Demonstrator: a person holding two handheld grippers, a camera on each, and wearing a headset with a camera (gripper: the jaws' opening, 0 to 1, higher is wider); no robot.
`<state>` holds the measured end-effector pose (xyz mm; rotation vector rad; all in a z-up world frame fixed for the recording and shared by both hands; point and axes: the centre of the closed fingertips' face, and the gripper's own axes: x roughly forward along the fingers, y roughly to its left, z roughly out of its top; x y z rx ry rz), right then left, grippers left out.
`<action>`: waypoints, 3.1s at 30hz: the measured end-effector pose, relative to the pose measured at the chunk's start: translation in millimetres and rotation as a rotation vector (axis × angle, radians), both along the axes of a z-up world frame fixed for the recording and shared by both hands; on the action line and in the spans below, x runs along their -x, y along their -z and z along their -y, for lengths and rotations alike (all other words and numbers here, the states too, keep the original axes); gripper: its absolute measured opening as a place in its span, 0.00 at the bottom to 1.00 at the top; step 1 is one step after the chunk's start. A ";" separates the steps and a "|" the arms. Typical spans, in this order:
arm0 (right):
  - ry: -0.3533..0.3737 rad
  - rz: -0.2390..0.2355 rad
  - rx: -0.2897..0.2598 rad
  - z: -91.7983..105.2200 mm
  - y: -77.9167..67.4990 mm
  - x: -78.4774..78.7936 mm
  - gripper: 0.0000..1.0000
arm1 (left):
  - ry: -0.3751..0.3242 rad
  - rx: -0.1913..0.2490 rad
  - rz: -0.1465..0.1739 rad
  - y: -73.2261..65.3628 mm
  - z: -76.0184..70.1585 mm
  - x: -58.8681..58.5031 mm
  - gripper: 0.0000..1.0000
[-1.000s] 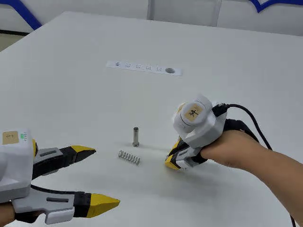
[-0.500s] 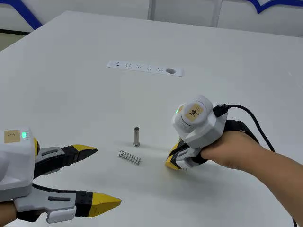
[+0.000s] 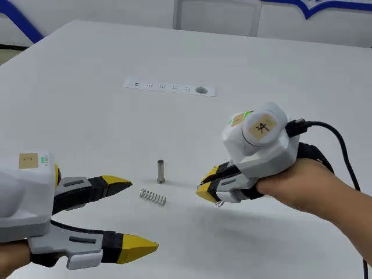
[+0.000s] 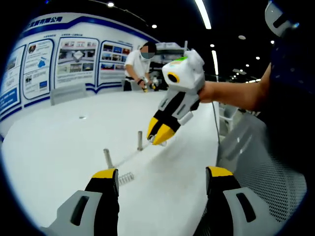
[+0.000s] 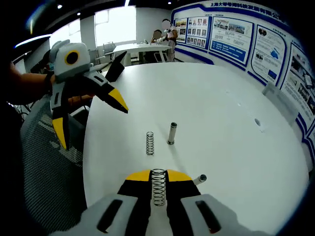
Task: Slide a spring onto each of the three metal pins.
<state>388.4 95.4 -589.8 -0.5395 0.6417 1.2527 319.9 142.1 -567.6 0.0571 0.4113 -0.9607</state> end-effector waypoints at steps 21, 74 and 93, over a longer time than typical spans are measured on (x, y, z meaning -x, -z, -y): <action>-0.073 -0.054 -0.284 -48.1 -79.5 44.1 0.11 | 0.069 0.163 -0.019 -28.2 34.2 -19.1 0.48; -0.093 0.020 -0.258 -28.8 -87.7 39.8 0.11 | 0.051 0.118 0.034 -28.7 21.0 -25.2 0.35; 0.088 0.105 -0.231 15.5 -90.2 -27.6 0.11 | -0.082 0.096 0.053 -26.7 -23.7 -25.3 0.51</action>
